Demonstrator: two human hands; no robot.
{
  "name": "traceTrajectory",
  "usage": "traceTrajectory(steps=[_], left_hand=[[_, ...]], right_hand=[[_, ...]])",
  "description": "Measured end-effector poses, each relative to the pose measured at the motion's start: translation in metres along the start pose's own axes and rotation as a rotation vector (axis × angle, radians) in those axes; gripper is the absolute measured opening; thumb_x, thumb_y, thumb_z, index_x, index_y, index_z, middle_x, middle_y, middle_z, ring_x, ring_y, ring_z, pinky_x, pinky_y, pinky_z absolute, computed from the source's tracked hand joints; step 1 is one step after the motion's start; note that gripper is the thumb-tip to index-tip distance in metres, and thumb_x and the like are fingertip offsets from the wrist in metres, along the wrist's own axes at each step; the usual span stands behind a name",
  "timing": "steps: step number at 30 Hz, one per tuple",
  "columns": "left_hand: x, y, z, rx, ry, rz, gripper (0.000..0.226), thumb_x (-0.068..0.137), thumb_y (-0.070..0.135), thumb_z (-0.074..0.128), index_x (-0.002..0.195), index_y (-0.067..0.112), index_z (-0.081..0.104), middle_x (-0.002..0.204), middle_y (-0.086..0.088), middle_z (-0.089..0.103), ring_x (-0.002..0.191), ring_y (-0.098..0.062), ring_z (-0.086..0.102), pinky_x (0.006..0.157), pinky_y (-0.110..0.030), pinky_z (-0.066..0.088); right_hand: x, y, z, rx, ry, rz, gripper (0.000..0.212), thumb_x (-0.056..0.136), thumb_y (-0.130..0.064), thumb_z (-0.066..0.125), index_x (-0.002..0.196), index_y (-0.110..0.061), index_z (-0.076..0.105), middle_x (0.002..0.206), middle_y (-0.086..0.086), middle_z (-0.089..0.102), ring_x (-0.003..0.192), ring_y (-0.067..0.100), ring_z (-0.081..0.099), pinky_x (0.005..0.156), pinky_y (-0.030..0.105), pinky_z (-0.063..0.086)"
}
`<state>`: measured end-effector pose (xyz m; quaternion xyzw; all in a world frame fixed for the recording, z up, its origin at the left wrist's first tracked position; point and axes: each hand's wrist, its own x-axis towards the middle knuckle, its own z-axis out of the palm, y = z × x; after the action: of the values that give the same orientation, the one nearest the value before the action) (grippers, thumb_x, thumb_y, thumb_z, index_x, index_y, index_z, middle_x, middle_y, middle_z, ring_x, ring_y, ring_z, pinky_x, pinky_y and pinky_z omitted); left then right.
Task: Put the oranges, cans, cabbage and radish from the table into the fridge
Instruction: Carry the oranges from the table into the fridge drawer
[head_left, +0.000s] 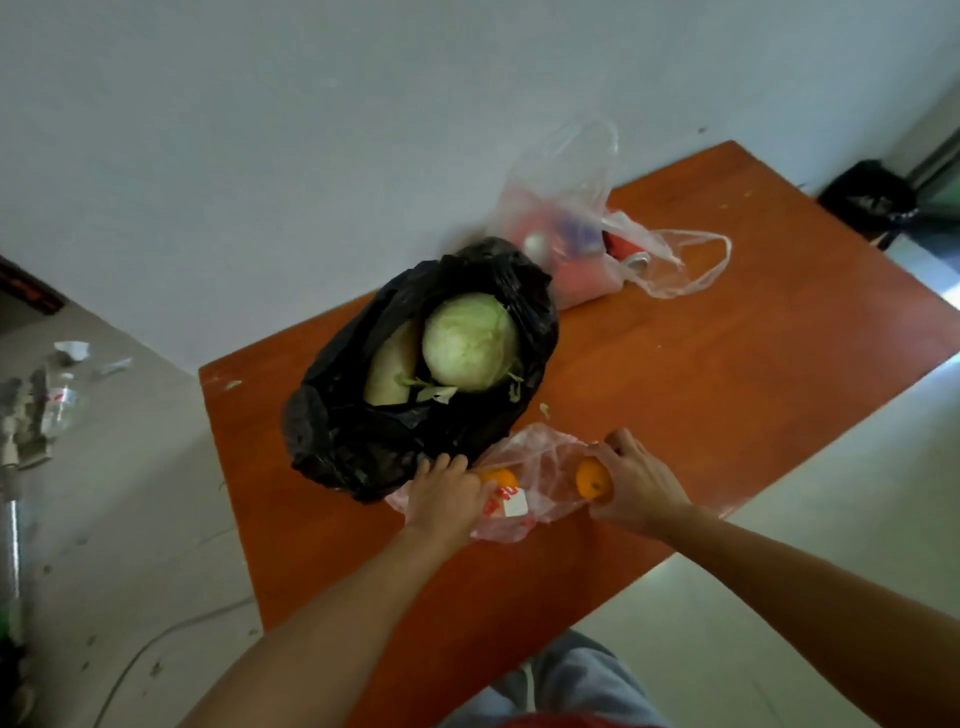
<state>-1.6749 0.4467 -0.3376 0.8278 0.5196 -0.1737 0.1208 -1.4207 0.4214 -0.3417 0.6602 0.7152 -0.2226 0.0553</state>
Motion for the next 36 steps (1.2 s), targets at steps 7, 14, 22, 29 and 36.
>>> traceTrajectory(steps=[7,14,22,29,36], left_hand=[[0.019,0.008,0.000,-0.024,0.097,0.307,0.044,0.095,0.043,0.050,0.132,0.019,0.044,0.133,-0.006,0.042,0.121,-0.025,0.040,0.098,-0.037,0.036],[0.014,0.022,0.019,0.103,-0.129,0.437,0.051,0.086,0.041,0.062,0.126,0.016,0.045,0.125,-0.005,0.049,0.110,-0.025,0.049,0.090,-0.036,0.038],[0.004,0.028,0.004,0.145,-0.107,0.361,0.058,0.088,0.034,0.062,0.135,0.014,0.035,0.129,-0.005,0.046,0.116,-0.027,0.049,0.080,-0.041,0.042],[-0.003,0.048,-0.072,0.274,0.189,0.353,0.059,0.092,0.038,0.057,0.139,0.016,0.031,0.123,-0.005,0.048,0.105,-0.025,0.055,0.064,-0.034,0.036],[0.001,0.149,-0.151,0.357,0.322,0.372,0.052,0.088,0.039,0.061,0.130,0.017,0.038,0.120,-0.007,0.050,0.104,-0.026,0.056,0.073,-0.036,0.047]], right_hand=[[-0.004,-0.005,0.027,0.086,0.025,0.035,0.075,0.071,-0.047,0.072,0.135,-0.026,0.040,0.129,-0.001,0.045,0.114,0.021,0.046,0.085,0.031,0.048],[-0.013,-0.007,0.046,0.117,0.072,0.032,0.075,0.074,-0.035,0.071,0.139,-0.029,0.034,0.135,0.001,0.041,0.116,0.026,0.048,0.085,0.035,0.050],[-0.022,-0.002,0.033,0.126,0.064,0.035,0.076,0.076,-0.028,0.071,0.140,-0.028,0.032,0.135,0.003,0.043,0.110,0.027,0.054,0.080,0.034,0.051],[-0.058,0.022,-0.020,0.146,0.283,-0.006,0.071,0.072,-0.046,0.076,0.132,-0.022,0.046,0.124,0.002,0.052,0.097,0.025,0.060,0.069,0.030,0.050],[-0.134,0.103,-0.076,0.016,0.417,0.081,0.077,0.076,-0.046,0.071,0.139,-0.027,0.032,0.130,0.001,0.047,0.105,0.024,0.055,0.074,0.031,0.049]])
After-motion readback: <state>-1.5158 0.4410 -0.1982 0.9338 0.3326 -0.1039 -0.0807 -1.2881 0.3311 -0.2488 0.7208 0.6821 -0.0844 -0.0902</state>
